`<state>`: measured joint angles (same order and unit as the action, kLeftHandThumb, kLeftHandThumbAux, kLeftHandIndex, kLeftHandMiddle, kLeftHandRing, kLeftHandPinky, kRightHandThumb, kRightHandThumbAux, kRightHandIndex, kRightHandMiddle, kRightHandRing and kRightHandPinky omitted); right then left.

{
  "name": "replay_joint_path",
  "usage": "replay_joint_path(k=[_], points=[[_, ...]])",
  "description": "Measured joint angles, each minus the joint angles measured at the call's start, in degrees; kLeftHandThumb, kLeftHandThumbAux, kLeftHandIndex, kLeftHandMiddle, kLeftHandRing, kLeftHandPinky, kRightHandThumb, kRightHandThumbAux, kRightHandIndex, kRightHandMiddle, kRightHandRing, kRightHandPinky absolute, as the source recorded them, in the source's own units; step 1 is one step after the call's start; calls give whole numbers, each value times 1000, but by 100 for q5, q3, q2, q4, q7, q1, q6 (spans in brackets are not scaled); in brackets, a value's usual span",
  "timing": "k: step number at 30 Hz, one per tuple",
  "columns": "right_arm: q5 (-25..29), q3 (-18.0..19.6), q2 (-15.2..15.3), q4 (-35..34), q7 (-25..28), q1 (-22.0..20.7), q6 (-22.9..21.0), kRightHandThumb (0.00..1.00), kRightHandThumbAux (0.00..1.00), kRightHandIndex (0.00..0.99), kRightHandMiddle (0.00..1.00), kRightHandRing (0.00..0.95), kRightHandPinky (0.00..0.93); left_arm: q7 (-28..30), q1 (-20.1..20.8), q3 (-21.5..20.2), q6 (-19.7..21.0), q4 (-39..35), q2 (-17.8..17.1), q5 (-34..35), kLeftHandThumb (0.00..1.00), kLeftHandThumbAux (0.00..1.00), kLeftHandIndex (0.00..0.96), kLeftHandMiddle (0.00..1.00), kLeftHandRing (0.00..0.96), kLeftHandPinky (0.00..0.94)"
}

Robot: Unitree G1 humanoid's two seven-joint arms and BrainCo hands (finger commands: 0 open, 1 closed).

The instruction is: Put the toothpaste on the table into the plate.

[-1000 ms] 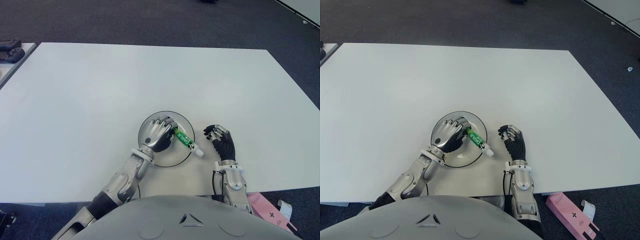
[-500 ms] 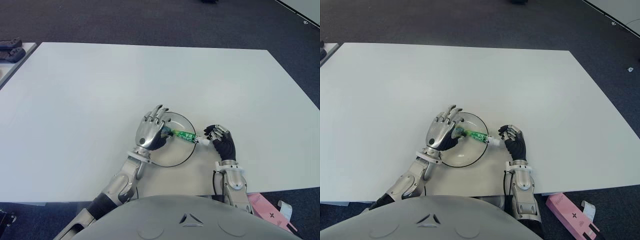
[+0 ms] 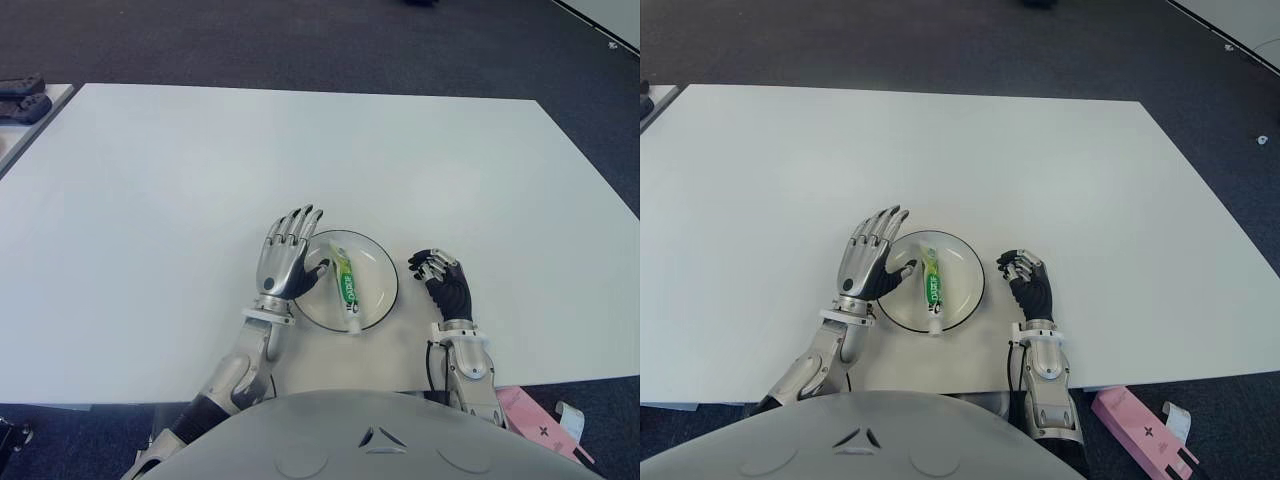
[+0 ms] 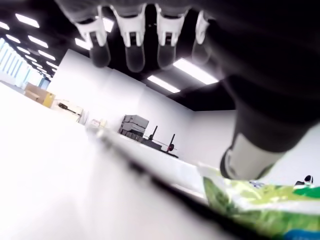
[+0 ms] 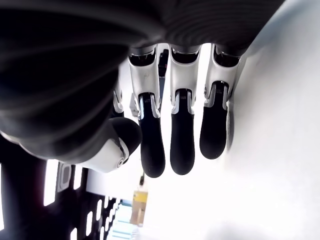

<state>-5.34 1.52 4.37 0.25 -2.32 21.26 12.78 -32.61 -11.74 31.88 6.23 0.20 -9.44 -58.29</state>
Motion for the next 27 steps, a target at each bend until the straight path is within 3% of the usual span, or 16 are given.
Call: replay_joint_path(k=[5,15,27], points=[[-3,-6,3,-2,0,-1,-2,705,727,426,494,479,476,188,-53,-63,82,-314,-2,-5,193,704,5,52,34,16],[-6,-21,3,-23,0,8,-15,705,728,426,496,477,472,390,-105,-265,137,-724,-72,1,86,613,0,1,0,0],[-4,-23,3,-43,2,18,-37,705,728,426,492,473,464,346,-275,-585,110,-882,-43,105,130,567,0,0,0,0]])
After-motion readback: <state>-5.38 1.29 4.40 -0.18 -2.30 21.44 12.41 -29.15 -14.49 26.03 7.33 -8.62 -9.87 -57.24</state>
